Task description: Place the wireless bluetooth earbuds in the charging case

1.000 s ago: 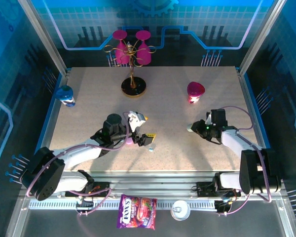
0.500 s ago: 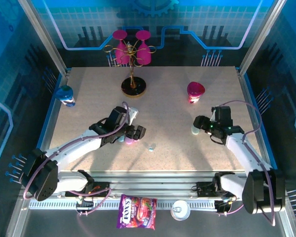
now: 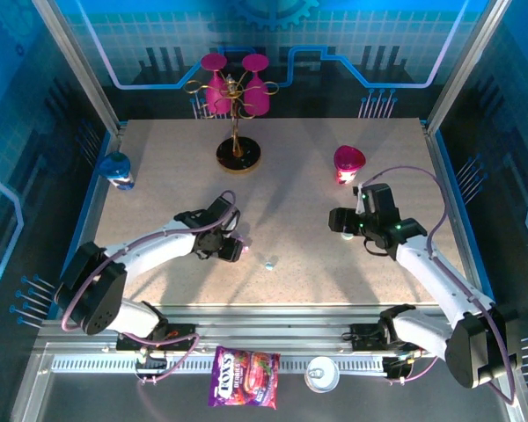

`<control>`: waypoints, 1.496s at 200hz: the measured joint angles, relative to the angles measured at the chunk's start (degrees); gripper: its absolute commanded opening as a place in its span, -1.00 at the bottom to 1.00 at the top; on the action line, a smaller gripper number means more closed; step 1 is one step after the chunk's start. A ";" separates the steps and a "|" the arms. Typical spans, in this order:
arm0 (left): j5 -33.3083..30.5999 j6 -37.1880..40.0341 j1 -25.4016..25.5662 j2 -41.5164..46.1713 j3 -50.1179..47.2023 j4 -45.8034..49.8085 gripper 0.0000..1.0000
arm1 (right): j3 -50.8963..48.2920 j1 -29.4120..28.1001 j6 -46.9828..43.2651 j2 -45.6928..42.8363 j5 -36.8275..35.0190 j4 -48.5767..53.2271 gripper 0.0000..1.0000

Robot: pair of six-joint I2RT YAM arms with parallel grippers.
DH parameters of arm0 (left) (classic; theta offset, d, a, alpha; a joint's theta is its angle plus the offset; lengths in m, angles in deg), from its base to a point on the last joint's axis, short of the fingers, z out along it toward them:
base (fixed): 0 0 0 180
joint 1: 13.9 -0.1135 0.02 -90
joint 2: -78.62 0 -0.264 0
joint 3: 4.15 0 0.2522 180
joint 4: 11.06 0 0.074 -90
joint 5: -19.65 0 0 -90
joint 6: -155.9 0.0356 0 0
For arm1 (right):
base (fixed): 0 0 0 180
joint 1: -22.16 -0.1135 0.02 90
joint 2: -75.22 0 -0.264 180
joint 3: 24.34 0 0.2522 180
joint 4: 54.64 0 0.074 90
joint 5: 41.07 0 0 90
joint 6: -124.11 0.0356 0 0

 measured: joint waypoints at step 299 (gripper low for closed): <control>-1.05 3.91 2.73 0.11 6.12 -1.40 -0.21 | 0.98 -0.04 1.81 -6.51 5.05 3.13 0.54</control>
